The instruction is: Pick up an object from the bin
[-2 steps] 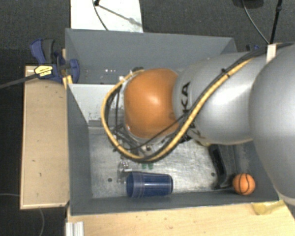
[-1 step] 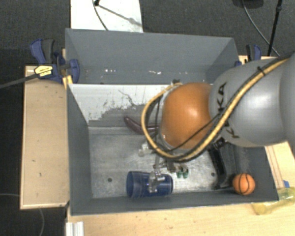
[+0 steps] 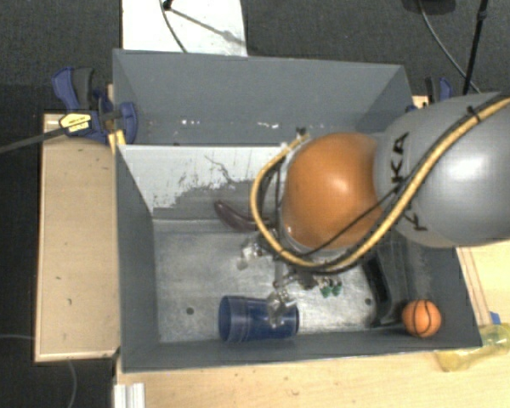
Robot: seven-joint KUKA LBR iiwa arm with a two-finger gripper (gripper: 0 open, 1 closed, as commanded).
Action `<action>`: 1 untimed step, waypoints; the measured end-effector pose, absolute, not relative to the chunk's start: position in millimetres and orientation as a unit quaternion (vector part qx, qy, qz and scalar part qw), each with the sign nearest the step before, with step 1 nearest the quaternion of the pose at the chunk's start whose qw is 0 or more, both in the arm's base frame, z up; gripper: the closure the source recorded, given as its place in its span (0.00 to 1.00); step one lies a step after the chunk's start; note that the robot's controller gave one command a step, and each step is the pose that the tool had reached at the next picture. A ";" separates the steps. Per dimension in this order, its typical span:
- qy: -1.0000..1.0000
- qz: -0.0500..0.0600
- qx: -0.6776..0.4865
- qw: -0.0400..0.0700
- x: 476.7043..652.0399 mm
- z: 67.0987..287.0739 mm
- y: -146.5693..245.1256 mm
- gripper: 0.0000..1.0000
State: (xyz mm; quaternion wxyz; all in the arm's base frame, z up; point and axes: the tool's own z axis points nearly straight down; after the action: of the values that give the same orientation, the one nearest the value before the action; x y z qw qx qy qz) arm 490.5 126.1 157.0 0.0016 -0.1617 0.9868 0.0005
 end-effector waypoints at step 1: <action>1.000 0.001 -0.001 0.002 485.4 103.3 130.1 0.00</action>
Offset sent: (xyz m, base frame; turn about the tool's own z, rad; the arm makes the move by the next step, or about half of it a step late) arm -0.0145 0.0131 -0.0870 0.0207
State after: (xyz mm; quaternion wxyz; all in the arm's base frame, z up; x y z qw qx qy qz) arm 485.4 130.1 103.3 0.0020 -0.0010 1.0000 0.0006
